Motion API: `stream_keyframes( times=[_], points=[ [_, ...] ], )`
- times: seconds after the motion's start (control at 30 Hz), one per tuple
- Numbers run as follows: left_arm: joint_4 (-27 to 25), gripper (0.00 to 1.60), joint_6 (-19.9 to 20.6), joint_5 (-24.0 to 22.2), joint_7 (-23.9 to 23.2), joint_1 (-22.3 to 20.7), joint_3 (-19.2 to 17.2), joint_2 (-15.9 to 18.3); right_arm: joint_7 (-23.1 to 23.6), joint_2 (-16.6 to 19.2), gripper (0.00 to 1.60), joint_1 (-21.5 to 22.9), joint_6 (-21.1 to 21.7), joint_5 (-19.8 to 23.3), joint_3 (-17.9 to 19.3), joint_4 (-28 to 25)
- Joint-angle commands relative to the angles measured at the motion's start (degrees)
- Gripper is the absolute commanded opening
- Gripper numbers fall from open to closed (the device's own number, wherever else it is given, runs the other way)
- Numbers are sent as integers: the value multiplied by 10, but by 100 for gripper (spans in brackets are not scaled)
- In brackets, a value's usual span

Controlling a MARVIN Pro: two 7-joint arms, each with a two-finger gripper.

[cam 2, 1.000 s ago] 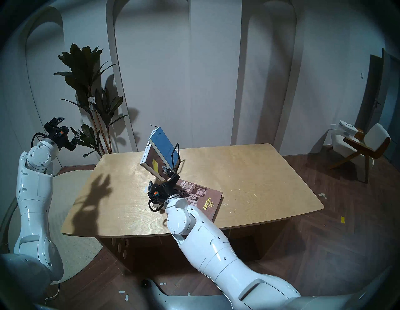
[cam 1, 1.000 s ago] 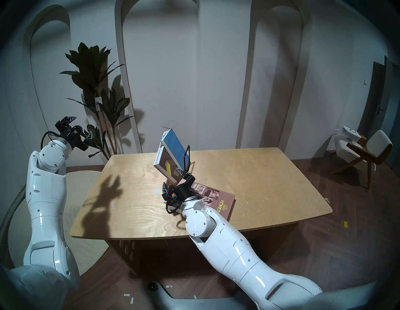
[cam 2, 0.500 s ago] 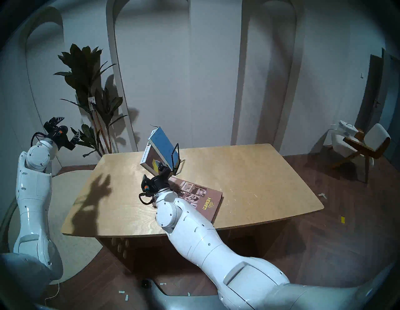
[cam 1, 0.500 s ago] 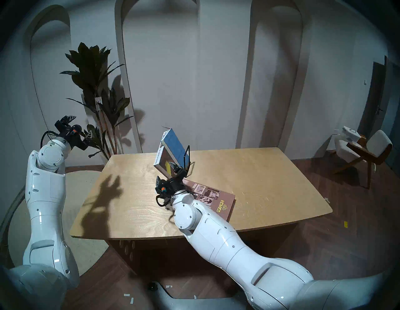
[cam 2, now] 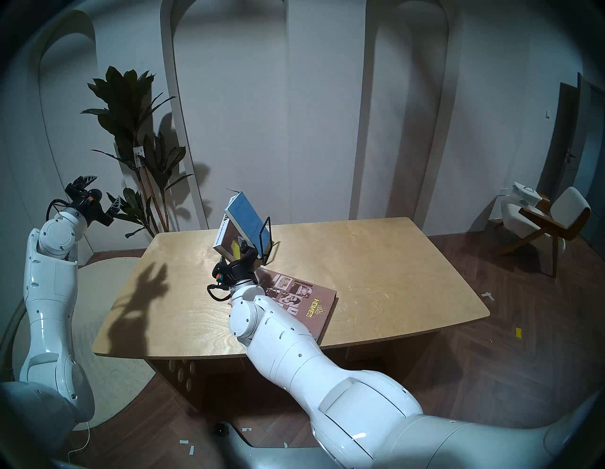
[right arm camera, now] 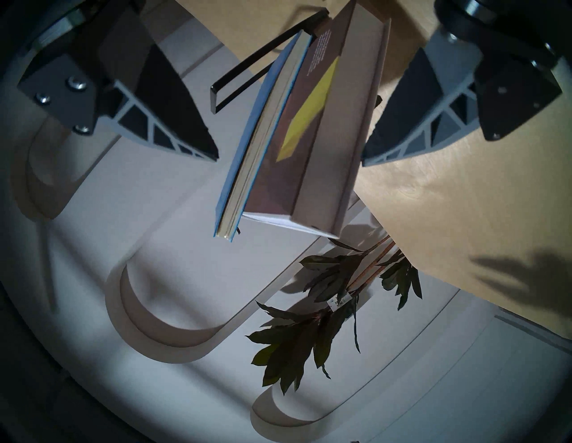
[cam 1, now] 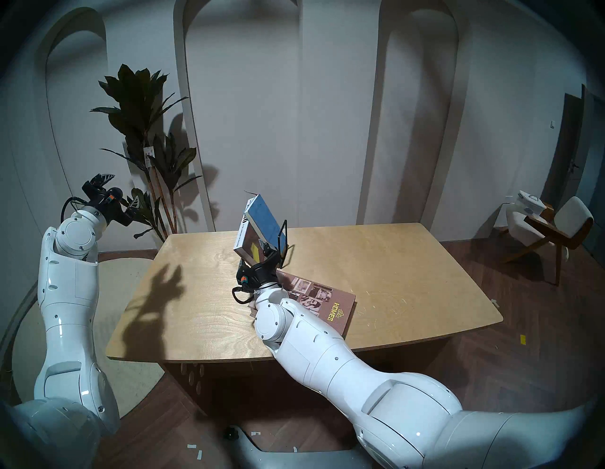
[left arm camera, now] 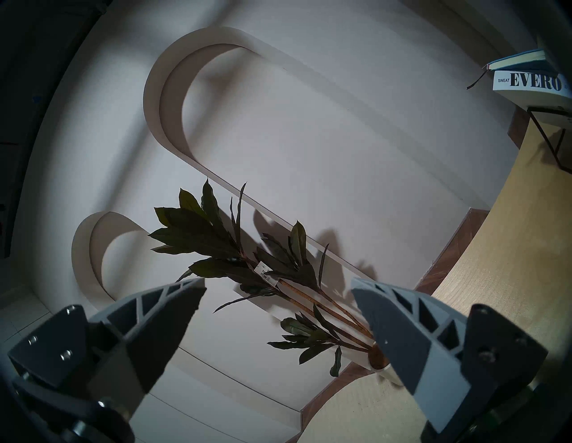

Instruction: Stack the books into one stack

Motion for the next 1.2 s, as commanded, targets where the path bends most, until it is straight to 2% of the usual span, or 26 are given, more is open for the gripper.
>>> stream_keyframes(
  times=[0.0,0.13,0.17,0.2,0.23,0.27,0.37,0.4,0.43,0.47,0.9,1.17],
  points=[
    [-6,160,-3,-1,1,-20,2,7,-39,-35,160,43,-8,5,14,35],
    [-5,160,-4,-2,1,-21,2,7,-51,-39,160,54,-13,5,22,66],
    [-5,160,-4,-2,1,-21,2,8,-54,-40,141,56,-14,6,23,71],
    [-5,160,-4,-2,1,-21,2,8,-54,-40,141,56,-14,6,23,71],
    [-4,160,-4,-3,1,-21,2,8,-57,-42,95,58,-15,6,24,78],
    [-4,160,-5,-3,1,-21,2,8,-61,-45,83,59,-16,8,28,84],
    [-3,160,-5,-3,1,-22,2,8,-76,-54,76,62,-25,15,35,99],
    [-3,160,-6,-3,1,-22,2,8,-81,-56,63,62,-27,17,36,102],
    [-2,160,-6,-4,1,-23,3,8,-86,-58,63,64,-28,18,38,108],
    [-2,160,-6,-4,1,-23,3,8,-90,-60,0,65,-30,19,39,112],
    [2,160,-9,-6,0,-25,5,10,-137,-76,0,82,-68,35,52,160],
    [4,160,-10,-7,1,-26,6,11,-174,-76,0,91,-88,21,37,175]
  ],
)
